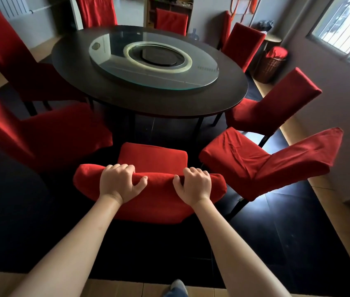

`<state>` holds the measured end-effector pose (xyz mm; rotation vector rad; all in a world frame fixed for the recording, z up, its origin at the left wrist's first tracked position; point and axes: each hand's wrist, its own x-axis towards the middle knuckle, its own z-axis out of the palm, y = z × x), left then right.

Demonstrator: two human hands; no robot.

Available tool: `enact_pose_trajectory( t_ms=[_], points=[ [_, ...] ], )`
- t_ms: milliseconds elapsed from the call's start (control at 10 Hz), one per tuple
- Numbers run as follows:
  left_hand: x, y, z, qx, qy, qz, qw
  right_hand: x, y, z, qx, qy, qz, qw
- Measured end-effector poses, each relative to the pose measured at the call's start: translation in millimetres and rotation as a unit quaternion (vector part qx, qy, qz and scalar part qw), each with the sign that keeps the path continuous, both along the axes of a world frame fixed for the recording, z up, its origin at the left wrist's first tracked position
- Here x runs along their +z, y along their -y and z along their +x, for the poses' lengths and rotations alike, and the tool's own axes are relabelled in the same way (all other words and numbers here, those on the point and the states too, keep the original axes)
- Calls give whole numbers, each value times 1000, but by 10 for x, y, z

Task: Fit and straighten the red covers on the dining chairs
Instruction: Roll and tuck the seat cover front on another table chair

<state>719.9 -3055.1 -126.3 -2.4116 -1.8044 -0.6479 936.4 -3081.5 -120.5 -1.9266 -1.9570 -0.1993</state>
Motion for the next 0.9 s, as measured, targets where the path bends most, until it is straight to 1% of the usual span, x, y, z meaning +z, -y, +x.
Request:
enact_pose_trajectory(
  t_ms=[500,900],
  points=[
    [-15,-5,-6,-5,8,5,1000,-2,16,-16,-15,11,-9,1000],
    [14,-6,6,7,-8,-21,1000,-44,-32,29,-7,21,-33,999]
  ],
)
